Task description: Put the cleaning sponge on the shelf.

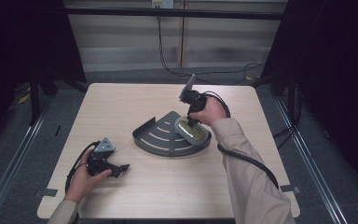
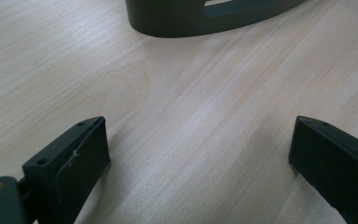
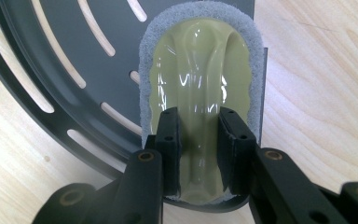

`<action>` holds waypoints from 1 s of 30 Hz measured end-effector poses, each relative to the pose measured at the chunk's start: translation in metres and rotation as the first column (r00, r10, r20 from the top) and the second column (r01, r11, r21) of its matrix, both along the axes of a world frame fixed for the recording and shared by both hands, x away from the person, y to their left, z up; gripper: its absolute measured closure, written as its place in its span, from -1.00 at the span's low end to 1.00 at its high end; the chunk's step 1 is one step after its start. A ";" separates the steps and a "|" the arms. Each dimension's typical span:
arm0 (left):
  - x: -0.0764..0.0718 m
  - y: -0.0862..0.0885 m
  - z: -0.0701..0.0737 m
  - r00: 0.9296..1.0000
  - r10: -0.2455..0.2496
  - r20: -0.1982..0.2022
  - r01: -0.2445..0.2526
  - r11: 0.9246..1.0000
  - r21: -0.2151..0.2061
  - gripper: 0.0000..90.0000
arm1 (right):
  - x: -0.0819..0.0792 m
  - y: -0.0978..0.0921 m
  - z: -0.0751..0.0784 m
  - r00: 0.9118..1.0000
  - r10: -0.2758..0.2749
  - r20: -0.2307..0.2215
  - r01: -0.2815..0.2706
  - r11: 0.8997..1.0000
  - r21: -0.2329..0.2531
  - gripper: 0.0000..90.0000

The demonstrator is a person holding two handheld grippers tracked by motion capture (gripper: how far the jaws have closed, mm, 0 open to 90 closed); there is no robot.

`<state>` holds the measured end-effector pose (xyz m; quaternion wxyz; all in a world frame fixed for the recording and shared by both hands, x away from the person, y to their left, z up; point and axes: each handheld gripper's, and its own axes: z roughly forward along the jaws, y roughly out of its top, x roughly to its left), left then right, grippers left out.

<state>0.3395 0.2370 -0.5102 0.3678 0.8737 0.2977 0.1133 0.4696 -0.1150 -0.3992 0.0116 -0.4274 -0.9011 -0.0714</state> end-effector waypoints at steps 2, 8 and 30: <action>0.000 0.000 0.000 1.000 0.000 0.000 0.000 1.000 0.000 -0.90 | 0.000 0.000 -0.001 1.000 0.001 0.003 -0.001 1.000 0.004 0.60; 0.000 0.000 0.000 1.000 0.001 0.000 -0.001 1.000 -0.001 -0.90 | 0.001 0.000 -0.003 1.000 0.002 0.004 -0.002 1.000 0.005 0.60; 0.000 0.000 0.000 1.000 0.001 0.000 -0.001 1.000 0.001 -0.91 | 0.001 0.000 -0.012 1.000 -0.001 -0.011 0.002 1.000 0.001 0.60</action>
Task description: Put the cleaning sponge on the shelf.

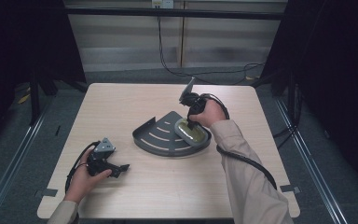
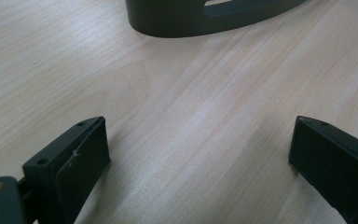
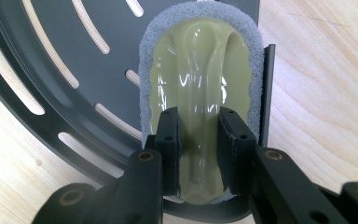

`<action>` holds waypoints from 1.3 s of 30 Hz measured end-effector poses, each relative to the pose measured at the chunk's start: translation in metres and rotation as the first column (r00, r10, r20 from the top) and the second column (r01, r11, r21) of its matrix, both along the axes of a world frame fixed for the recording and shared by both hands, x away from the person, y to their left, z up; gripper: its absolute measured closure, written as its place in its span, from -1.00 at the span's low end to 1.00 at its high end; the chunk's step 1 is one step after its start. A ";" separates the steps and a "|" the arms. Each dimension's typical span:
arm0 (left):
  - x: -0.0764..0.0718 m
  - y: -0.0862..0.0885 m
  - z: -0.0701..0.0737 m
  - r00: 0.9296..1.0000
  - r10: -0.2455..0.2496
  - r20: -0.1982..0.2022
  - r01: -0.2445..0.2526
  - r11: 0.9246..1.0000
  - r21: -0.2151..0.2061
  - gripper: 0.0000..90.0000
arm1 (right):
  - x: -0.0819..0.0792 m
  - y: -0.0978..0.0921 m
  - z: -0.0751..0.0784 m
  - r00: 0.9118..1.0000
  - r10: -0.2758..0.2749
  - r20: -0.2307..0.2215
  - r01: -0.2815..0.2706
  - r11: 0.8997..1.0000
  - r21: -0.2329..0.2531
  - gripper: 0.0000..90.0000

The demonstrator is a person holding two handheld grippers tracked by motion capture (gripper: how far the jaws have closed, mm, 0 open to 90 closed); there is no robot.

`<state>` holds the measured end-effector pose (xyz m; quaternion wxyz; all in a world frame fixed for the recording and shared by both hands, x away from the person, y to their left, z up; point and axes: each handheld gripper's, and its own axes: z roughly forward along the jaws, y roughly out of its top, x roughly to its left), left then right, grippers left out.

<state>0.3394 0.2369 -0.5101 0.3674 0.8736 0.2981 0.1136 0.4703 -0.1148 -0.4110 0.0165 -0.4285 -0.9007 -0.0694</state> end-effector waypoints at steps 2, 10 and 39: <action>0.000 0.000 0.000 1.000 -0.001 0.000 0.001 1.000 -0.002 -0.90 | 0.000 0.000 0.000 1.000 0.000 0.004 0.000 1.000 -0.002 0.60; 0.000 0.000 0.000 1.000 0.003 0.003 -0.003 1.000 -0.004 -0.90 | -0.001 -0.001 -0.004 1.000 0.004 -0.001 -0.004 1.000 -0.003 0.60; 0.000 0.000 0.000 1.000 0.002 0.003 -0.002 1.000 -0.004 -0.90 | -0.003 -0.003 -0.010 1.000 0.009 0.006 -0.009 1.000 0.001 0.59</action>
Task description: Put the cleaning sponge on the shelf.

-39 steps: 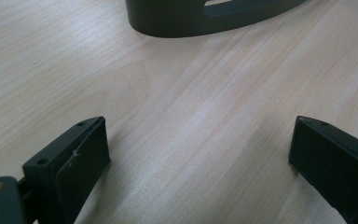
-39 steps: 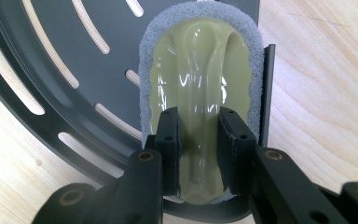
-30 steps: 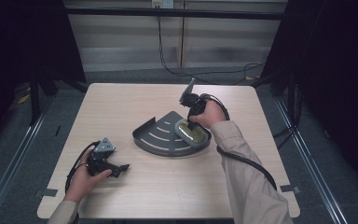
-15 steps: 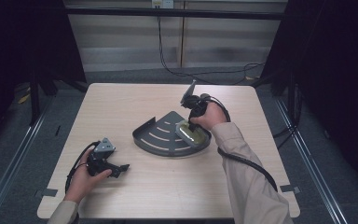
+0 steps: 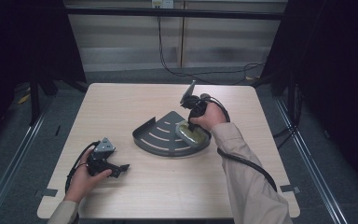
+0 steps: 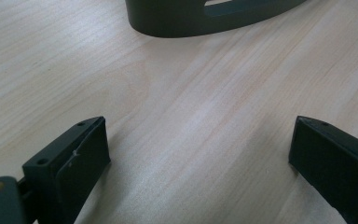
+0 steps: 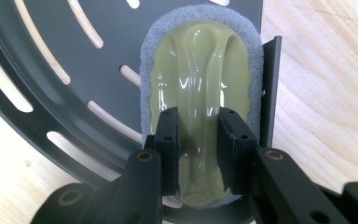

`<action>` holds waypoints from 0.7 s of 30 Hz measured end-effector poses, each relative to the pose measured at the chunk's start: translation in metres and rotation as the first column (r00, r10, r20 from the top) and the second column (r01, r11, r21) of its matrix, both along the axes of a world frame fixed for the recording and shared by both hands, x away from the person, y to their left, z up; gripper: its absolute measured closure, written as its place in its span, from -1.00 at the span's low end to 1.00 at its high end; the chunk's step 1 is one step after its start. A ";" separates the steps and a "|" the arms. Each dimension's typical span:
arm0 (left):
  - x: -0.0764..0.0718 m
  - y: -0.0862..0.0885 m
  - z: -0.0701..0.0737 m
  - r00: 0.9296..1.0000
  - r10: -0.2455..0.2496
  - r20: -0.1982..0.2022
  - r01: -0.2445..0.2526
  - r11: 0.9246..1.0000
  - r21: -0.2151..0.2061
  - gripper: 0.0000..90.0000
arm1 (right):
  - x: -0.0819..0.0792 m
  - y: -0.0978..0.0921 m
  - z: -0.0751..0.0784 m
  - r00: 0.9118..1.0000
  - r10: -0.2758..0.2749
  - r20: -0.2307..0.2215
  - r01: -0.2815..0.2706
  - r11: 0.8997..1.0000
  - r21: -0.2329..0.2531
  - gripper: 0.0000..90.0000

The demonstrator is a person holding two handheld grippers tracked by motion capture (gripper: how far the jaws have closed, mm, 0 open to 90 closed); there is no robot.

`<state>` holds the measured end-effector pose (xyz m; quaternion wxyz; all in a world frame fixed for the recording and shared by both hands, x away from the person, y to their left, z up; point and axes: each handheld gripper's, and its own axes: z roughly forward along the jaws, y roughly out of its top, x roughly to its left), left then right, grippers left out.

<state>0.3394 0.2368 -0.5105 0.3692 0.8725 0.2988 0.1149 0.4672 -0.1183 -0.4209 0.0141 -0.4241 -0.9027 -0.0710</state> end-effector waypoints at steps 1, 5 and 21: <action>0.000 0.000 0.000 1.000 -0.001 0.000 0.001 1.000 0.000 -0.90 | 0.000 0.000 0.000 1.000 0.002 0.001 -0.002 1.000 0.000 0.59; 0.000 0.000 0.000 1.000 0.000 0.000 0.000 1.000 -0.001 -0.91 | 0.000 -0.001 -0.001 1.000 -0.001 0.006 0.001 1.000 0.001 0.58; 0.000 0.000 0.000 1.000 0.001 0.000 -0.001 1.000 0.002 -0.90 | -0.001 0.000 0.002 0.999 0.005 0.033 -0.005 1.000 -0.013 0.38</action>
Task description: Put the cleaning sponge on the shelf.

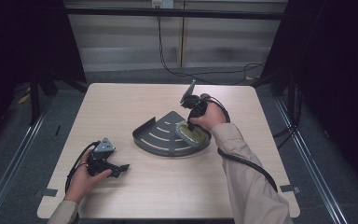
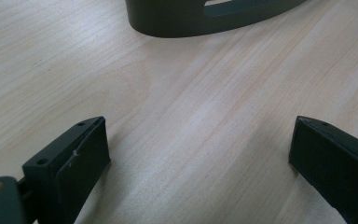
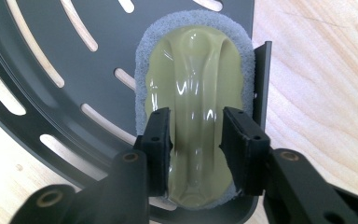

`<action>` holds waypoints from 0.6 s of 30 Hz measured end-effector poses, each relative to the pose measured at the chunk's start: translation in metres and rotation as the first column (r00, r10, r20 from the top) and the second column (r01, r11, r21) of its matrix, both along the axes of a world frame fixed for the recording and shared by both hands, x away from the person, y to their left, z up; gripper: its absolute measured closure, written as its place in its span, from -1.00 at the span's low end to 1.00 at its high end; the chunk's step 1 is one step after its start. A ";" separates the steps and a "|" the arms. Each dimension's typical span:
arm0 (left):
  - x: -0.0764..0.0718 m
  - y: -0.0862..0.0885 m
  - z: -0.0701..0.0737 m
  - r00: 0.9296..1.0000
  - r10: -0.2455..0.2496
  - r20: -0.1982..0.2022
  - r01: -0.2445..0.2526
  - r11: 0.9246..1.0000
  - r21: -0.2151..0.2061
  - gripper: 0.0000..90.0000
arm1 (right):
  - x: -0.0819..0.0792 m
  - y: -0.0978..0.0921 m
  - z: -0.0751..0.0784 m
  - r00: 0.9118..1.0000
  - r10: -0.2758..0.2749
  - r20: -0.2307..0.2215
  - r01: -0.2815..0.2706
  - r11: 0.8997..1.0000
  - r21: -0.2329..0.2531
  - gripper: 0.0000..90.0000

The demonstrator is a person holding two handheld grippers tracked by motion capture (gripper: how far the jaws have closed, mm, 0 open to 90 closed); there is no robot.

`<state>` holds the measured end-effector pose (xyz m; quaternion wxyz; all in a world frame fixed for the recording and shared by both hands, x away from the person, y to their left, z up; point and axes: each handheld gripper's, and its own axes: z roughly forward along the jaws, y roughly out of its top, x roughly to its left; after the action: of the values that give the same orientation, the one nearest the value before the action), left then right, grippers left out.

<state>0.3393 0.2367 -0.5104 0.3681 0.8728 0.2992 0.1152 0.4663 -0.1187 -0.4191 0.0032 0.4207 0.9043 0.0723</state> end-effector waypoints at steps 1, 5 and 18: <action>0.000 0.000 0.000 1.000 0.000 0.000 0.000 1.000 0.000 -0.90 | 0.000 0.000 0.000 1.000 0.000 0.003 0.000 1.000 0.001 0.36; 0.000 0.000 0.000 1.000 -0.001 0.001 0.001 1.000 -0.002 -0.91 | -0.001 -0.002 0.002 1.000 -0.012 0.011 0.012 1.000 0.008 0.20; 0.000 0.000 0.000 1.000 -0.001 0.000 0.001 1.000 -0.002 -0.91 | -0.007 -0.009 0.009 0.997 -0.040 0.063 0.039 0.999 0.025 -0.30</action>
<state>0.3394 0.2367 -0.5105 0.3692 0.8725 0.2989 0.1148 0.4595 -0.1272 -0.4097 0.0283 0.4359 0.8944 0.0962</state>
